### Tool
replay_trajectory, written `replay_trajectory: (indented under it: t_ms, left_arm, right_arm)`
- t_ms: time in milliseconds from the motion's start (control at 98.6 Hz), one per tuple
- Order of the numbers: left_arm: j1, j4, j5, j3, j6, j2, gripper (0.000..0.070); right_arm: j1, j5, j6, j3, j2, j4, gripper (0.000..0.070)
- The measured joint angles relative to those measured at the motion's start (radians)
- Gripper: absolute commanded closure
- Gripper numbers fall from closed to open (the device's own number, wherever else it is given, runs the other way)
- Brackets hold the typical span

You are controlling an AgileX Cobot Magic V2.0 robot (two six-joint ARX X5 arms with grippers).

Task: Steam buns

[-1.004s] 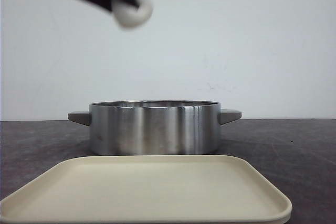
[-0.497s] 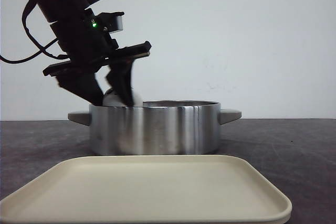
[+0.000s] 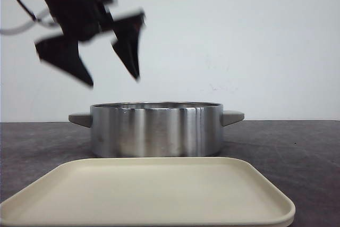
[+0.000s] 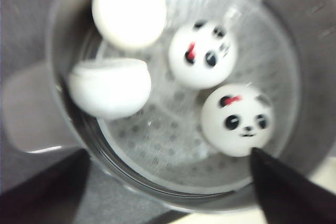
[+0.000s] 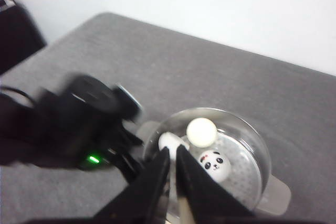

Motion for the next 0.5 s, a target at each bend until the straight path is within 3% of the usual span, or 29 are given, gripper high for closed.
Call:
replay_trajectory:
  t_ms: [91,294,497]
  left_arm:
    - [0.000,0.000,-0.015,0.002,0.013,-0.134,0.0697]
    - [0.021,-0.054,-0.023,0.012,0.031,-0.425,0.0700]
    - [0.060,-0.136,-0.051,0.012,0.040,-0.640,0.0700]
  right_arm:
    - [0.000,0.020,-0.029,-0.012,0.000,0.003,0.0687]
    - [0.000,0.078,-0.059,-0.109,-0.001,0.114,0.0687]
    - [0.028,0.074,-0.079,-0.318,-0.004,0.414,0.0687]
